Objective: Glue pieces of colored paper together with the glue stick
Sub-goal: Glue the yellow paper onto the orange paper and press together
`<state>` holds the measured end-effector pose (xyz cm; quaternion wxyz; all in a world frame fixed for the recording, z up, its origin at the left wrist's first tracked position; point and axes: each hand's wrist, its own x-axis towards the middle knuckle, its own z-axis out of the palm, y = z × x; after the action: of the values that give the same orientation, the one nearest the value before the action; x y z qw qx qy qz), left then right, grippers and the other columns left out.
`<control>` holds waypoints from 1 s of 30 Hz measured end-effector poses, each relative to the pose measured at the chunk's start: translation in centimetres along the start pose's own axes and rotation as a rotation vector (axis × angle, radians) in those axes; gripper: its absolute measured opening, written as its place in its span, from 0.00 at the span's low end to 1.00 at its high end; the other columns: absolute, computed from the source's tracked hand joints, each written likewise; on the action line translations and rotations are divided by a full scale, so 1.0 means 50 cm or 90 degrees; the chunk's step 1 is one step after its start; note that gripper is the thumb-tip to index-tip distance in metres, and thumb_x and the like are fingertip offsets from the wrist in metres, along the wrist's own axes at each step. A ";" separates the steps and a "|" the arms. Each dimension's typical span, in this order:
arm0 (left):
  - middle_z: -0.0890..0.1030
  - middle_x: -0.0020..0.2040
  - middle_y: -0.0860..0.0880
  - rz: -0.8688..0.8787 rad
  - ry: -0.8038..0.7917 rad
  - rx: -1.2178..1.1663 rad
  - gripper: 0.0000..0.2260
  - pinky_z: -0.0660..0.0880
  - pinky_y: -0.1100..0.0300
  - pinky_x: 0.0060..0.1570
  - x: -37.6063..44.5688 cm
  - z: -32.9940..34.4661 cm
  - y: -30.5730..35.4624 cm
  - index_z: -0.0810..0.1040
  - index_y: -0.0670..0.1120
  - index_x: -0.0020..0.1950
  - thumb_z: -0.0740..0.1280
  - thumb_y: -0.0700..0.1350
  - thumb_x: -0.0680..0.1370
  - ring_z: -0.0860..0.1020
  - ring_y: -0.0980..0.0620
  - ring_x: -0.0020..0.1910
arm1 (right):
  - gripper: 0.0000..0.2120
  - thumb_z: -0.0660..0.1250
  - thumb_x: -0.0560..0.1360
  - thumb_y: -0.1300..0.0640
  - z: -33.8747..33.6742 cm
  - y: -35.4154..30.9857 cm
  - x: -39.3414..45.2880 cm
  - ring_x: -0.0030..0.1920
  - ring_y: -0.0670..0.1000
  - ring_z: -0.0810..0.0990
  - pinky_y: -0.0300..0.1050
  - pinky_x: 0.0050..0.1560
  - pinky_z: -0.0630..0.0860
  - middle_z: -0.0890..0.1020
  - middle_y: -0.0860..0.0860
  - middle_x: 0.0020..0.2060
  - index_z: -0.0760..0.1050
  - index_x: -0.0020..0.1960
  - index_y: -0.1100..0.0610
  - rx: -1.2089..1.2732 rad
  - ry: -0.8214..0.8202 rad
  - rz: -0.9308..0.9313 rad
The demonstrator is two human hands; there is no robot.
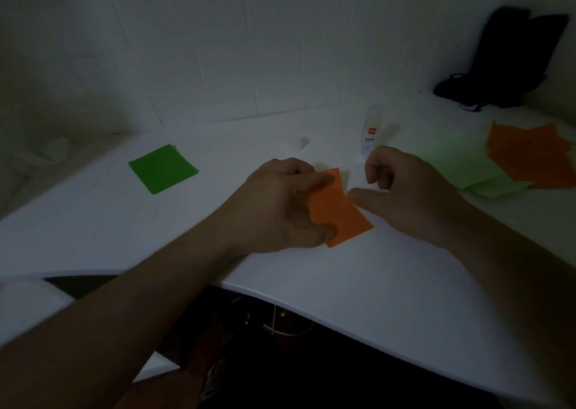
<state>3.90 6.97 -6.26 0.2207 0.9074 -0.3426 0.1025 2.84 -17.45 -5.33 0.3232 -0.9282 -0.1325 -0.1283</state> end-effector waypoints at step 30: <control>0.83 0.47 0.60 -0.082 0.033 -0.227 0.12 0.68 0.75 0.45 0.002 -0.011 0.002 0.86 0.59 0.55 0.72 0.42 0.78 0.79 0.66 0.43 | 0.14 0.83 0.62 0.46 -0.010 -0.003 -0.002 0.43 0.46 0.77 0.41 0.41 0.72 0.77 0.46 0.40 0.78 0.38 0.47 -0.022 -0.101 -0.023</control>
<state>3.90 7.09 -5.72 0.3926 0.8713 -0.2905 0.0491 2.62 -17.65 -4.89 0.2931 -0.9384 -0.1720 -0.0625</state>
